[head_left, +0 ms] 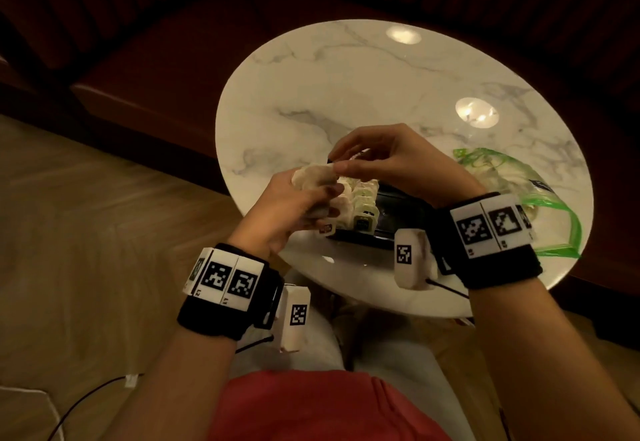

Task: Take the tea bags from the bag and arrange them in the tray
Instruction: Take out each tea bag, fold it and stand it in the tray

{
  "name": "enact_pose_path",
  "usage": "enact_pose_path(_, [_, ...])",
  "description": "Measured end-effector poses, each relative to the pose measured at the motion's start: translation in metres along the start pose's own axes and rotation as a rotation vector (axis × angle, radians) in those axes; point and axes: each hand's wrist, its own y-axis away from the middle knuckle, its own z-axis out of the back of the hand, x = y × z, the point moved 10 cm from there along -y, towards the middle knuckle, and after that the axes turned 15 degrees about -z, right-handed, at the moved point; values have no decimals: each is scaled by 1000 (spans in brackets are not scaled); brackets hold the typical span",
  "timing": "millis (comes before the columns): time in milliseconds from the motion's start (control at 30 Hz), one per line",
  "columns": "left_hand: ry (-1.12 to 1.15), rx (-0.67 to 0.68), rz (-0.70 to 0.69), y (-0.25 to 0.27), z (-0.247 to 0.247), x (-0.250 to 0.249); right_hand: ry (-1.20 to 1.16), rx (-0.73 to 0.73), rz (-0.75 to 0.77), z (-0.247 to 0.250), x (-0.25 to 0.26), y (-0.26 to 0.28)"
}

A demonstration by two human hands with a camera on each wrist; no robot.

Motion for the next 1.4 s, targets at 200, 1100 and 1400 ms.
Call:
enact_pose_path(200, [87,53,-31,5,-8,-11,92,-75,69,-9,10,0])
enact_pose_path(1100, [219,-191,-317,-4,11,-50,-414,-342,-19,66,7,26])
enact_pose_path(1400, [3,-112,-533,5,-9,-79,-465,-321,31,41,17,32])
